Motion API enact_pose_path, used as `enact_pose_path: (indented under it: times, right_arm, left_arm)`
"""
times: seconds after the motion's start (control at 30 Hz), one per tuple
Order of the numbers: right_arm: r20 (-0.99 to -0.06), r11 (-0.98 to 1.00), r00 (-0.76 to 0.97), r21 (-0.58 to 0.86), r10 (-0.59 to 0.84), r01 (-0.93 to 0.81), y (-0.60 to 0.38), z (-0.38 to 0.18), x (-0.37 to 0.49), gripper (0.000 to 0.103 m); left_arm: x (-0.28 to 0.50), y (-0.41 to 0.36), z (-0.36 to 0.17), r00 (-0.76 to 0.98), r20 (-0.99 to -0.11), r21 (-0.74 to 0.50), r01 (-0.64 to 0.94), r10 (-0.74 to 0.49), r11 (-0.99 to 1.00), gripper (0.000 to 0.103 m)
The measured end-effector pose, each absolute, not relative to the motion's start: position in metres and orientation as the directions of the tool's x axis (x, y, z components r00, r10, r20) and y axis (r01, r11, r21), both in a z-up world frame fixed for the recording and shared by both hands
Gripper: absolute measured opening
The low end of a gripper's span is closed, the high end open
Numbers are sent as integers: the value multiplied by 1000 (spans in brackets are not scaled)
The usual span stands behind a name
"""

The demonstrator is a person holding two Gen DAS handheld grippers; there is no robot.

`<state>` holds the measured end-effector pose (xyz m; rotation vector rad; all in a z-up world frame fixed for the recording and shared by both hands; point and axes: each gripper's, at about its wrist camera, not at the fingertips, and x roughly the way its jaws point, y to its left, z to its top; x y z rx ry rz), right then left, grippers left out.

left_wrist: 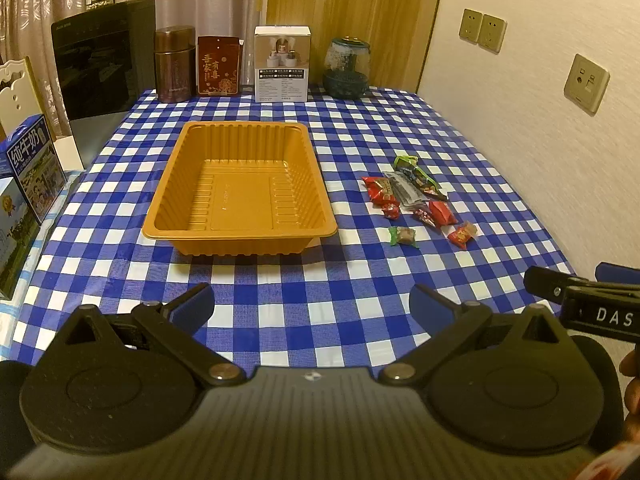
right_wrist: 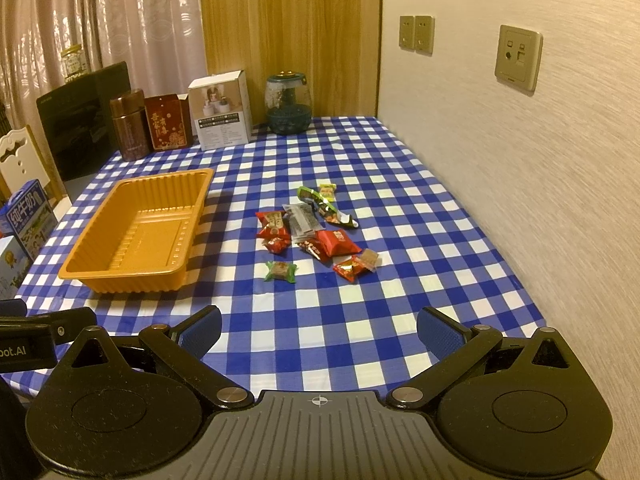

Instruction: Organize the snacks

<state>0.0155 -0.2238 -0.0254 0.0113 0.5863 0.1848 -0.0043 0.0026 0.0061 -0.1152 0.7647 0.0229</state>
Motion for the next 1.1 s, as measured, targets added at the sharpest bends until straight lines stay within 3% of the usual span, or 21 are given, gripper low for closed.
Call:
enact_pose_path:
  times: [0.47,1.1]
  right_arm:
    - [-551,984,817,71,173,-161,-226,-27,18,103]
    - [-575,995,812,82,98,-61,-267,-66,87,103]
  left_arm:
    - [-4,0,5,722,-692,-99,-56,-28,994,103]
    - [78,-31,-45,697,-688,-209,72,-199,975,103]
